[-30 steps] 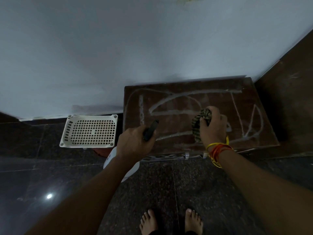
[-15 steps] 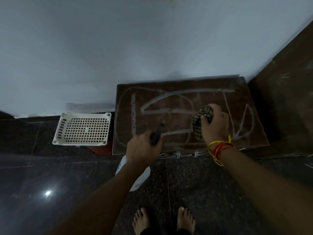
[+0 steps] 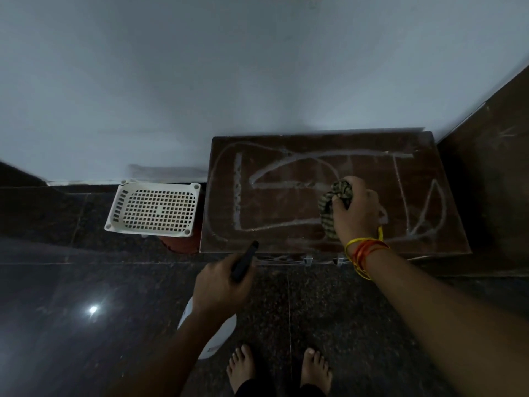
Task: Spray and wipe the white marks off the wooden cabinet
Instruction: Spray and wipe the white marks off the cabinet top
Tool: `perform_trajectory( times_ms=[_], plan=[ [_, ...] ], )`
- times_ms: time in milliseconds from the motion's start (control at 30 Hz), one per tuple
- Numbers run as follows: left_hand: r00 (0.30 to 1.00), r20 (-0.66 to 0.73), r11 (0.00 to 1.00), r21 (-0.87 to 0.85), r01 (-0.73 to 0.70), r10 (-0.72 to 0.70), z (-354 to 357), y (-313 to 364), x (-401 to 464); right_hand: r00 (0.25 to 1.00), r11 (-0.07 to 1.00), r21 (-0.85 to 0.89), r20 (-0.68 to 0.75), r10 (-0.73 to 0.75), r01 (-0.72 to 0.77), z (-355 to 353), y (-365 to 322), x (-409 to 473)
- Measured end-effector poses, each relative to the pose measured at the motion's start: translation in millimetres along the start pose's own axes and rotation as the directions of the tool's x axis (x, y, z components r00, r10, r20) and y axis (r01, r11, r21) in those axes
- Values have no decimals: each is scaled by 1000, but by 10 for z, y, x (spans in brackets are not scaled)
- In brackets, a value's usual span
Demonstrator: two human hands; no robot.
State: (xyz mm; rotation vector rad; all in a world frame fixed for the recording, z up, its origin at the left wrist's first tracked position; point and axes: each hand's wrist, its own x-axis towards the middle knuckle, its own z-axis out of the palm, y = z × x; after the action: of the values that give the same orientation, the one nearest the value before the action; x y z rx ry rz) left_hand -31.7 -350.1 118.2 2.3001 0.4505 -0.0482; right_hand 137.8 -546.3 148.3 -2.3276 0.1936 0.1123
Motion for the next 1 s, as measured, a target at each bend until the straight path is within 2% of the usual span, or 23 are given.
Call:
perform_trajectory(
  times_ms=[467, 733, 1000],
  plan=[
    [987, -62, 989, -12, 149, -149, -539, -466, -284, 988, 995, 26, 115, -99, 97, 548, -349, -279],
    [983, -64, 985, -21, 171, -172, -626, -836, -388, 983, 995, -4, 159, -93, 95, 944, -473, -419],
    [982, -80, 979, -123, 161, -172, -768, -1029, -79, 980, 993, -32, 164, -111, 117, 1420, -660, -552]
  ],
)
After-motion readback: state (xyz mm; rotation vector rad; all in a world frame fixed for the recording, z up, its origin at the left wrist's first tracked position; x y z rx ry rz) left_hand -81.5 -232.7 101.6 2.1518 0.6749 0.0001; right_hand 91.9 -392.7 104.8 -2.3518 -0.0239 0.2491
